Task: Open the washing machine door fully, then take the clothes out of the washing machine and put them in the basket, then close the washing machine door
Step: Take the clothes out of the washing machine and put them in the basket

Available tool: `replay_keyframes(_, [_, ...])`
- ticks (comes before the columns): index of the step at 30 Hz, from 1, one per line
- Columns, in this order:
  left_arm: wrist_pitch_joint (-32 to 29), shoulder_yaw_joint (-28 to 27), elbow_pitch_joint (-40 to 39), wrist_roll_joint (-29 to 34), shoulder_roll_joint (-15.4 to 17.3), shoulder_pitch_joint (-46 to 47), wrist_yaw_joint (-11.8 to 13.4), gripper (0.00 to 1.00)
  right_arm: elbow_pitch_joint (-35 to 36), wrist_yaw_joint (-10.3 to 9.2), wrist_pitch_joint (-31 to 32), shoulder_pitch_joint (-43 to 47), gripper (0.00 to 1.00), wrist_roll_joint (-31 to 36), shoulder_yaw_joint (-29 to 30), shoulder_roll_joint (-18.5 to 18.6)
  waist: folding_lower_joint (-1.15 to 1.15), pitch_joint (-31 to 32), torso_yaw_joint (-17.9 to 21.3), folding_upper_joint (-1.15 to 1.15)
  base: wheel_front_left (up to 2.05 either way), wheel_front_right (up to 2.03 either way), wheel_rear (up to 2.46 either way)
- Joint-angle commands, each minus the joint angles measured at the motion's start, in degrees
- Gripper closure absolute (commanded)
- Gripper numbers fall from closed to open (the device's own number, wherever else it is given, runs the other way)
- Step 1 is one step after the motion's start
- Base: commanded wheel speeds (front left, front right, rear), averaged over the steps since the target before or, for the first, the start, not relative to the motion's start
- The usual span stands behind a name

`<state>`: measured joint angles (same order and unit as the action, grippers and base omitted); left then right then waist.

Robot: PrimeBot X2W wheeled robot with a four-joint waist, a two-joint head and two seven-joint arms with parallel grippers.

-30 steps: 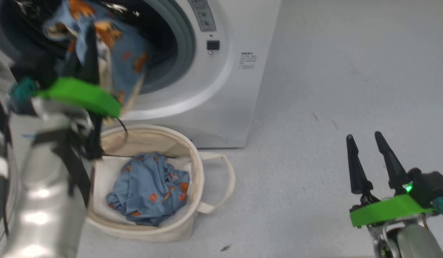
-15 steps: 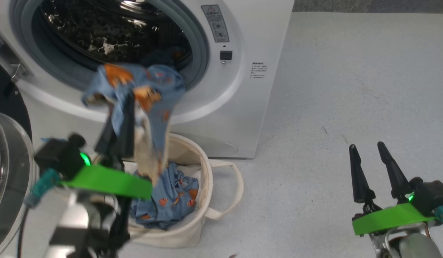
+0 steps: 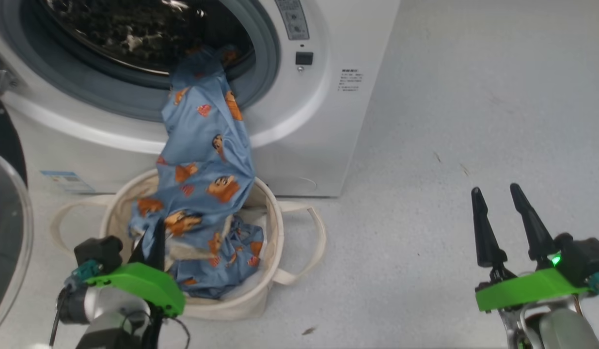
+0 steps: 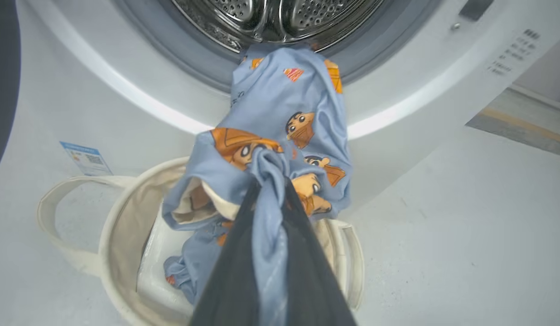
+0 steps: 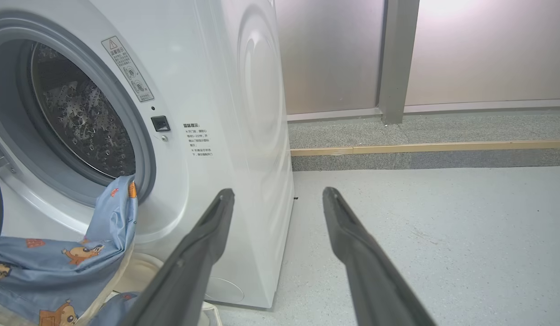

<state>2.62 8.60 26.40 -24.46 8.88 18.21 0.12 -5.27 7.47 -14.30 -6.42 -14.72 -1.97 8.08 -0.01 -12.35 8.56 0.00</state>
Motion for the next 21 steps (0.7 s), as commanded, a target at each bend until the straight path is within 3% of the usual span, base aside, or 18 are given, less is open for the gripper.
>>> replay_keyframes(1, [1.78,-1.95,2.63,0.13,1.57,4.73,-0.98,1.0,2.15,0.02,-0.7,-2.12,0.0,-0.21,-1.3,0.94,0.01,-1.11,0.74,0.0,0.0,0.0,0.0])
replay_keyframes(9, [7.44,-2.24,29.75,-0.94,1.39,15.56,-3.92,1.0,3.16,0.02,-0.7,-4.17,0.0,-0.73,-1.59,1.14,0.01,-6.2,3.7,0.0,0.0,0.0,0.0])
replay_keyframes(16, [8.24,-3.31,42.08,-2.55,2.2,21.19,-4.56,1.0,4.24,0.02,-0.7,-5.81,0.0,-1.12,-1.52,1.27,0.01,-10.73,6.58,0.0,0.0,0.0,0.0])
replay_keyframes(21, [7.51,-3.91,45.79,-3.38,3.31,24.32,-3.77,1.0,4.98,0.02,-0.7,-7.1,0.0,-1.29,-1.71,1.84,0.01,-14.81,8.4,0.0,0.0,0.0,0.0])
